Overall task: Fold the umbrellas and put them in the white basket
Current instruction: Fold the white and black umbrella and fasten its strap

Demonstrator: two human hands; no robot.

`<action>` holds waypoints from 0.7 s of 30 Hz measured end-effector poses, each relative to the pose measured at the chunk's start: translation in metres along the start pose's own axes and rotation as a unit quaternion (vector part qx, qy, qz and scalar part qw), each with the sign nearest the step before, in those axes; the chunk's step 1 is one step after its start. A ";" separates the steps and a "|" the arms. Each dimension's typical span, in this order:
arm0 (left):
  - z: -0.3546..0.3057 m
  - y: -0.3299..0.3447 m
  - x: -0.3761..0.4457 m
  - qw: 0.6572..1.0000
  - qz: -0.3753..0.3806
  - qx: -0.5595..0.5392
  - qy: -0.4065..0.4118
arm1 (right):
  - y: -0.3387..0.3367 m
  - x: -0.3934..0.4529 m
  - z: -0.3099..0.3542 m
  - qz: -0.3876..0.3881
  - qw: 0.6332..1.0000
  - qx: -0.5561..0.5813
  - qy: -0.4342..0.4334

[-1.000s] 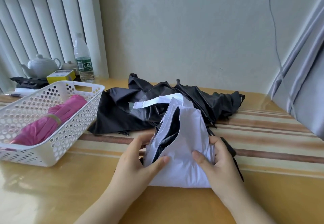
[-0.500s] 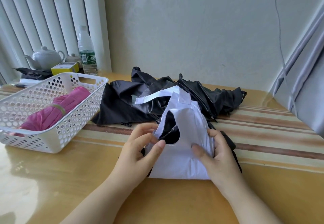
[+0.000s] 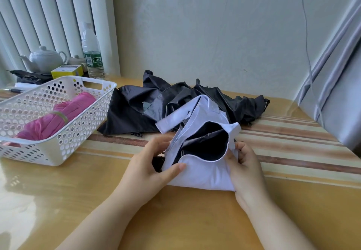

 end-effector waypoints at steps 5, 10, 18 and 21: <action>0.006 -0.001 0.003 0.999 0.008 0.031 0.023 | -0.003 0.003 0.000 0.000 0.996 0.073 0.046; 0.012 0.003 0.005 0.999 -0.015 -0.016 -0.035 | 0.001 0.005 -0.001 -0.033 0.998 0.043 0.041; 0.019 0.014 0.003 0.999 0.004 0.013 -0.031 | 0.005 0.000 -0.001 -0.061 0.997 -0.045 -0.029; 0.017 0.017 0.005 0.999 -0.016 0.026 -0.017 | 0.006 -0.002 0.001 -0.052 0.996 -0.067 -0.039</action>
Point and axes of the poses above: each hand's wrist, its own x-axis towards the middle knuckle, its own y-axis out of the palm, z = x × y, the point moved 1 cm from there along x, towards the middle knuckle, and after that the axes turned 1 degree about x, right-handed, at the moved point
